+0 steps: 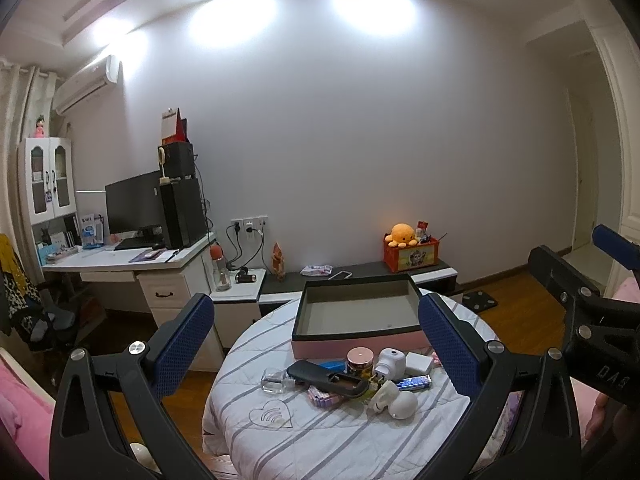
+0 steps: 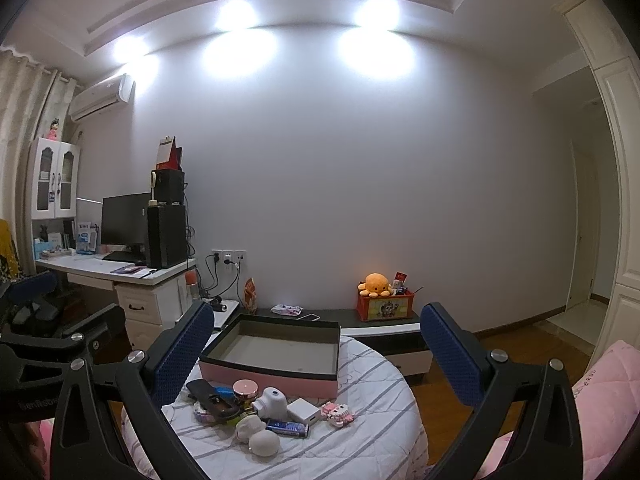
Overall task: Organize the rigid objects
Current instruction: 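Move both tools toward the cluttered objects on the bed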
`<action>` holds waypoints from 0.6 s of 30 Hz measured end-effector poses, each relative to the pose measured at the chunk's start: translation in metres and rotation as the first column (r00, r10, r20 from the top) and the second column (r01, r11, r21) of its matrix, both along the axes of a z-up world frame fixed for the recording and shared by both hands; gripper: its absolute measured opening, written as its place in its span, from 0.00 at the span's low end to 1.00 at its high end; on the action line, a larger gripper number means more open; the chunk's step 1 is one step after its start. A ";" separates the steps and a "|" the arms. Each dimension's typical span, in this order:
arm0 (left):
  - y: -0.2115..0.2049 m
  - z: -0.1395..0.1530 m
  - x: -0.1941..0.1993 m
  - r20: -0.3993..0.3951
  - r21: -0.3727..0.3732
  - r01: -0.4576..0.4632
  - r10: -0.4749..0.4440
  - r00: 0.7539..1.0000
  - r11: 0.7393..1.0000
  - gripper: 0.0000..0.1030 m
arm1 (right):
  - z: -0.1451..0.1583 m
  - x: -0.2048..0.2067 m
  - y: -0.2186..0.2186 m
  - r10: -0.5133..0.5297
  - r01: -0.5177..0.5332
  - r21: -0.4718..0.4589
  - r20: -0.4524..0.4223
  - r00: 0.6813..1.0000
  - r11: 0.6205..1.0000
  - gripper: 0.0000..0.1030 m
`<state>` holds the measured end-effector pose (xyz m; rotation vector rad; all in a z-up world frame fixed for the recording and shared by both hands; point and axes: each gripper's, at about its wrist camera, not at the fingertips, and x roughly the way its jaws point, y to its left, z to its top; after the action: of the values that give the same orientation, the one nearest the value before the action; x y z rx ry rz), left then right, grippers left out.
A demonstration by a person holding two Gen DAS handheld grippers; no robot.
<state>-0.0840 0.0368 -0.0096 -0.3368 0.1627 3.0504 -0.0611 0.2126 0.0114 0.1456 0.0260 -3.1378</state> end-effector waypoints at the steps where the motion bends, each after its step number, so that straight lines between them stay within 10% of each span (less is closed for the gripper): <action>1: 0.000 0.000 -0.004 0.003 -0.002 -0.001 0.001 1.000 1.000 1.00 | 0.000 -0.004 0.000 -0.001 0.001 0.000 0.004 1.000 1.000 1.00; 18: 0.006 -0.014 -0.061 0.052 -0.013 -0.021 0.021 0.998 1.000 1.00 | -0.006 -0.058 -0.001 0.020 -0.020 0.002 0.052 0.998 1.000 1.00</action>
<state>-0.1453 0.0424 -0.0233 -0.4216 0.1765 3.0587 -0.1193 0.2111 0.0054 0.2251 0.0313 -3.1127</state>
